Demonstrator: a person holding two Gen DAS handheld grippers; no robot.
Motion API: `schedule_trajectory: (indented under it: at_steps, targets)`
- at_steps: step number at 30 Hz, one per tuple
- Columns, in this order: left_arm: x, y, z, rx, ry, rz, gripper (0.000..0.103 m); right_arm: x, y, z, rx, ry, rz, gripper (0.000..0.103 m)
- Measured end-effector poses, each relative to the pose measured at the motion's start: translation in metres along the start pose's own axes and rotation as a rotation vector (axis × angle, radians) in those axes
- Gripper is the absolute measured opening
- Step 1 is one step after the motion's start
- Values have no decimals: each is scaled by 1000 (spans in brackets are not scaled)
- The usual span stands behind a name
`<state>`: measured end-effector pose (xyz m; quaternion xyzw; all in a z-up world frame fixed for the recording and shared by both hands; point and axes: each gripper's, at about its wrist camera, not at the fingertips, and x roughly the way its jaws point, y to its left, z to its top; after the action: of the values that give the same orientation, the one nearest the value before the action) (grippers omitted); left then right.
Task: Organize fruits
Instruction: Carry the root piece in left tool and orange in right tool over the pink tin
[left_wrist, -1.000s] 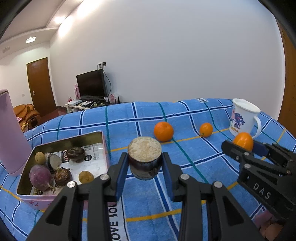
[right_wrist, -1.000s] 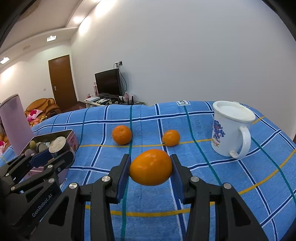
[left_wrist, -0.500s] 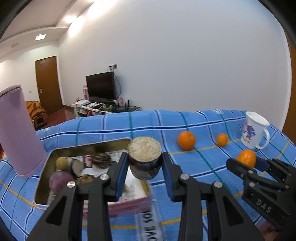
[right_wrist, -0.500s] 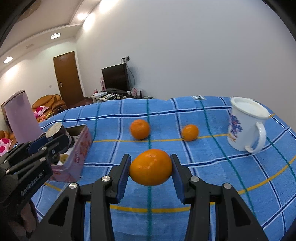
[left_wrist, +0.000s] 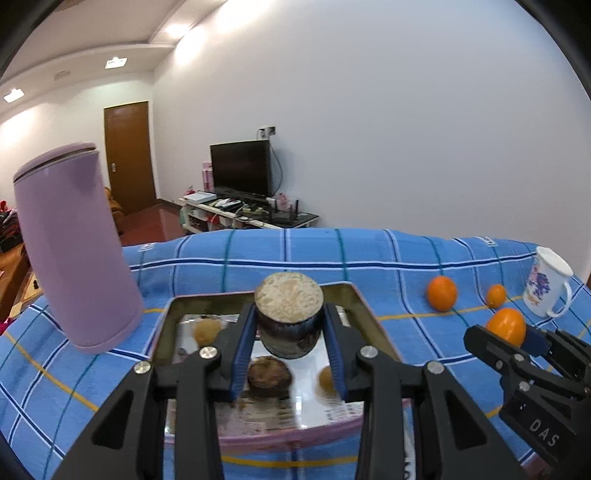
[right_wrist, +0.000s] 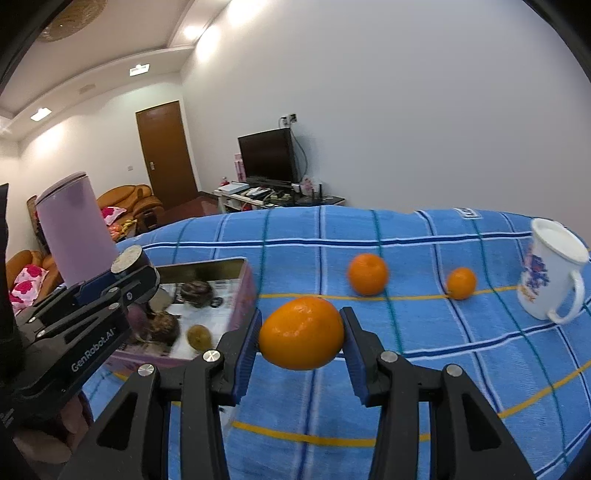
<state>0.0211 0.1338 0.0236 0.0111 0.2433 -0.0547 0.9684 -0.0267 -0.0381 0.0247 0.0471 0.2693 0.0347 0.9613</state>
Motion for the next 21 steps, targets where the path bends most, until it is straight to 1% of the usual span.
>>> schedule_trajectory:
  at_steps: [12,17,21]
  targets:
    - [12,30,-1,-5,22,67,38,21,47,9,-18,-11,72,45]
    - [17,38,0,0,37,107,38,33,56,14,-2,-4,92,45]
    - [23,41,-2,-2,60,125,38,46,61,18,13,3,102,45]
